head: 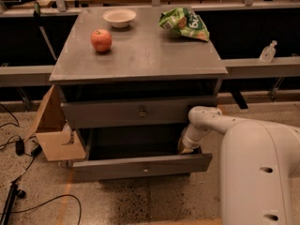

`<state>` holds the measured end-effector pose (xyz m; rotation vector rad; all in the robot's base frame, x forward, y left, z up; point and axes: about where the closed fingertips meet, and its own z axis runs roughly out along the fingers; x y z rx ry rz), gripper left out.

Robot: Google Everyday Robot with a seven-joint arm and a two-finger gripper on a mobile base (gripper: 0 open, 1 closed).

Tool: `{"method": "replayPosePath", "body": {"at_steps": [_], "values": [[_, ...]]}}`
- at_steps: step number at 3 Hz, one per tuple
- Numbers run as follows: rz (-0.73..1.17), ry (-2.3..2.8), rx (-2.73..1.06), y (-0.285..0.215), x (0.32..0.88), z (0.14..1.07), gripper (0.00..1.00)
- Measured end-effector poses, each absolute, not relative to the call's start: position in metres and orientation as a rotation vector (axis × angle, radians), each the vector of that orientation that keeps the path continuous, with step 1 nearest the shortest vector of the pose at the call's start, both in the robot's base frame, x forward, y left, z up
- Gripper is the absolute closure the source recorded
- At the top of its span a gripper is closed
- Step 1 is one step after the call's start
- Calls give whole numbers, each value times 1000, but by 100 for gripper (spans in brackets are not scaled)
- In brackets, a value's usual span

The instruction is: Open middle drawer

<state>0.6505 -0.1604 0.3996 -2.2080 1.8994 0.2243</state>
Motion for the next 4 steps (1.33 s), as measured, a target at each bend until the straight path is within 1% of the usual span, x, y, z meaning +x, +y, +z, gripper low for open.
{"method": "replayPosePath", "body": {"at_steps": [1, 2, 3, 4], "values": [[269, 1924, -2192, -160, 636, 385, 100], [275, 1927, -2189, -160, 634, 384, 100], [347, 1967, -2180, -160, 603, 379, 100], [347, 1967, -2180, -160, 605, 379, 100]]}}
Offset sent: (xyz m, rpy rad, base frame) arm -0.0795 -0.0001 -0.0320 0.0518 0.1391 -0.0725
